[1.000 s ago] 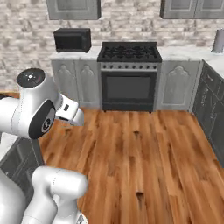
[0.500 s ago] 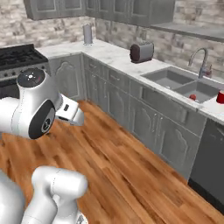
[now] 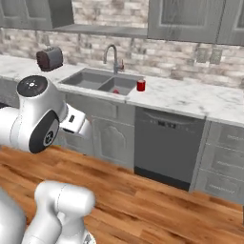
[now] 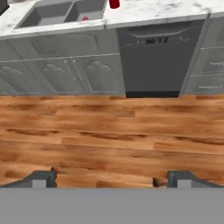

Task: Clear the mugs and bowl far away from the sink.

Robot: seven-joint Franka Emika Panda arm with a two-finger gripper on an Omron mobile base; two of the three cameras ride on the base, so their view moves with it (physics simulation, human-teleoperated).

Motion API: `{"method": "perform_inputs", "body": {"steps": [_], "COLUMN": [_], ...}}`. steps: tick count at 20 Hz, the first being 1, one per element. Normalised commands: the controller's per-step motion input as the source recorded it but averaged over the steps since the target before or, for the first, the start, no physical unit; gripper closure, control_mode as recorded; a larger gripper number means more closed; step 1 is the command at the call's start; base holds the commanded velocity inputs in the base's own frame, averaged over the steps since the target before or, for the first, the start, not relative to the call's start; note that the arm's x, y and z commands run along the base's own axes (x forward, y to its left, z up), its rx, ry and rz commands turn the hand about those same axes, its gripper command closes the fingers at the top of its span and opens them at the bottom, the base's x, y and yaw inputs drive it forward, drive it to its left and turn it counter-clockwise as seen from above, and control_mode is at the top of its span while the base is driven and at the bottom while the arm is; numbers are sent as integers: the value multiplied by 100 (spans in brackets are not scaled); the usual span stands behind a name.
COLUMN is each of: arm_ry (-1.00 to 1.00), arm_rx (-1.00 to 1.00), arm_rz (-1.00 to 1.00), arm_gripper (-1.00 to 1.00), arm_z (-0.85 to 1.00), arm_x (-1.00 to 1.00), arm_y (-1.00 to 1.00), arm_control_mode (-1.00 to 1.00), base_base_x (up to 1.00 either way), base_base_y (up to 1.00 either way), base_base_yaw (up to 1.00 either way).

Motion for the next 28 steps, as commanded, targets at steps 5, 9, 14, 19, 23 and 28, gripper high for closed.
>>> {"method": "perform_inputs", "body": {"steps": [5, 9, 14, 19, 23, 28], "arm_ry": [0, 0, 0, 0, 0, 0], "arm_rx": [0, 0, 0, 0, 0, 0], "arm_rz": [0, 0, 0, 0, 0, 0], "arm_gripper": [-100, -100, -100, -100, -100, -100], "arm_z": [0, 0, 0, 0, 0, 0], "arm_x": [0, 0, 0, 0, 0, 0], "arm_y": [0, 0, 0, 0, 0, 0], "arm_control_mode": [100, 100, 100, 100, 100, 100], "base_base_x": [100, 100, 100, 98, 99, 59], "base_base_y": [-5, 22, 52, 52, -11, -23], "base_base_yaw": [-26, -14, -4, 1, 0, -10]}}
